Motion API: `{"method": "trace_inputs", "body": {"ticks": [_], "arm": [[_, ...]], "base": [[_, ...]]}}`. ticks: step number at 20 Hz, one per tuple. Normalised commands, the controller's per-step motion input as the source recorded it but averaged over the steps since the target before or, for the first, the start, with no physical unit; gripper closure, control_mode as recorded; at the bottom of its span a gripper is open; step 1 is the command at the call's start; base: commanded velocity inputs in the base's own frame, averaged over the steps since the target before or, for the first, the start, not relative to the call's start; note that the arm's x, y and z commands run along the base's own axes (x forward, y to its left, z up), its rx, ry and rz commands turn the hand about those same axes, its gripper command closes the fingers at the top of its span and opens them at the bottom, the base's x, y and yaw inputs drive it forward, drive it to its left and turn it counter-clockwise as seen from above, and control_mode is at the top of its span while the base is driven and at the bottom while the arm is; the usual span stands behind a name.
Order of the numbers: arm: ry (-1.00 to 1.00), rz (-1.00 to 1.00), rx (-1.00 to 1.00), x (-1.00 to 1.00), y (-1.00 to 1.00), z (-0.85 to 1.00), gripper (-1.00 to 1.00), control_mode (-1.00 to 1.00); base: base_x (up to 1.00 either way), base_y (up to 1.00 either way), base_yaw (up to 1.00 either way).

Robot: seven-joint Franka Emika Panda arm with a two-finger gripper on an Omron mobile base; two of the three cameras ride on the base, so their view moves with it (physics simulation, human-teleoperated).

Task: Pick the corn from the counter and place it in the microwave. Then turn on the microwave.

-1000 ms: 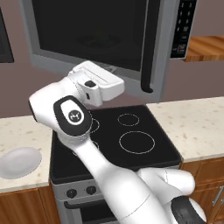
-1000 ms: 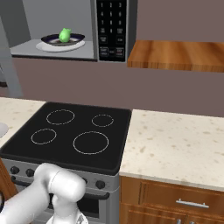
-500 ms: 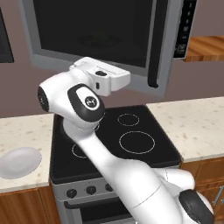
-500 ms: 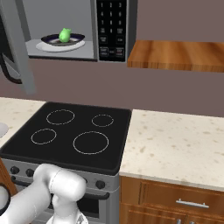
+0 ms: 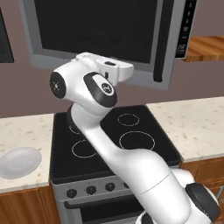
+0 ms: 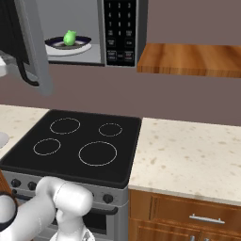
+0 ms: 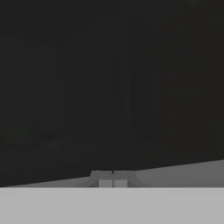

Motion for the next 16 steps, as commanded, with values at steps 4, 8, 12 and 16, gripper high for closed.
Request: {"method": "trace_inputs", "body": {"ticks": [4, 8, 12, 16], "arm": [[0.04, 0.17, 0.07, 0.38, -0.07, 0.00, 1.00, -1.00], [0.04, 0.17, 0.07, 0.40, -0.06, 0.00, 1.00, -1.00], [0.04, 0.17, 0.07, 0.42, -0.08, 0.00, 1.00, -1.00], [0.02, 0.17, 0.06, 0.38, -0.09, 0.00, 1.00, -1.00]], "base": [[0.00, 0.00, 0.00], [0.00, 0.00, 0.00], [0.00, 0.00, 0.00], [0.00, 0.00, 0.00]]}}
